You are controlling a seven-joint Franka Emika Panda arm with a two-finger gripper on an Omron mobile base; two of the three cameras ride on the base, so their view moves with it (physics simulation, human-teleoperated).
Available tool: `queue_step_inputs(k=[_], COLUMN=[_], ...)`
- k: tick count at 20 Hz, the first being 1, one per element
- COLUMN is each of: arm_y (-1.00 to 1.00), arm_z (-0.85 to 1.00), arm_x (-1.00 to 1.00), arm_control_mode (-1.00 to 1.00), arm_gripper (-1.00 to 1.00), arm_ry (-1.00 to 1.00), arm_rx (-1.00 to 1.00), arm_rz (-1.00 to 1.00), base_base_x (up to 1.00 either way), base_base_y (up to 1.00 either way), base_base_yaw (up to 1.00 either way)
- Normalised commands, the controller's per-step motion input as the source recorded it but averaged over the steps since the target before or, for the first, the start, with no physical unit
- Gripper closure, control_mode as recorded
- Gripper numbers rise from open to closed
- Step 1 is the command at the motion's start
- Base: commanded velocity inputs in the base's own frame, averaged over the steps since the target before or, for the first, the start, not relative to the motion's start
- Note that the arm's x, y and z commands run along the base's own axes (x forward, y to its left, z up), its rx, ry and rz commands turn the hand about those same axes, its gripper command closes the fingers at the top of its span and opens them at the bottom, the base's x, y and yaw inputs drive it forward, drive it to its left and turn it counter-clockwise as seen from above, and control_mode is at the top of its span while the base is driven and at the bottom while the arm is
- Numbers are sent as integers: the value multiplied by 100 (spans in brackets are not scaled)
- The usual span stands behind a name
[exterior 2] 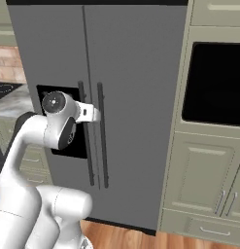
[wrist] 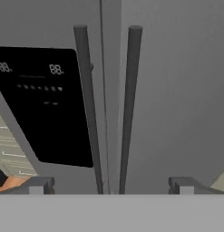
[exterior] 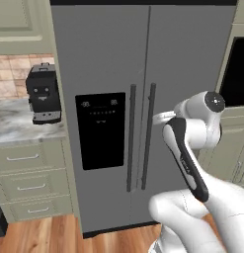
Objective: Gather the bell pepper and squash from the fridge and place them on a tray on the dining counter. Then gather the fishs from the fridge and place them on the other tray.
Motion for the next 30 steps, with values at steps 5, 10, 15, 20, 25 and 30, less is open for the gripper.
queue_step_inputs(k=[5, 10, 15, 20, 25, 30], arm_y=[-3, -9, -13, 0, 0, 0], arm_z=[-40, -28, -24, -23, -30, -26], arm_x=[80, 73, 64, 64, 63, 61], arm_control_mode=[-100, -100, -100, -100, -100, -100], arm_gripper=[-100, -100, -100, -100, -100, -100], arm_ry=[3, 2, 1, 0, 0, 0], arm_rx=[0, 0, 0, 0, 0, 0], arm_rz=[0, 0, 0, 0, 0, 0], base_base_x=[0, 0, 0, 0, 0, 0], base_base_y=[0, 0, 0, 0, 0, 0], base_base_yaw=[0, 0, 0, 0, 0, 0])
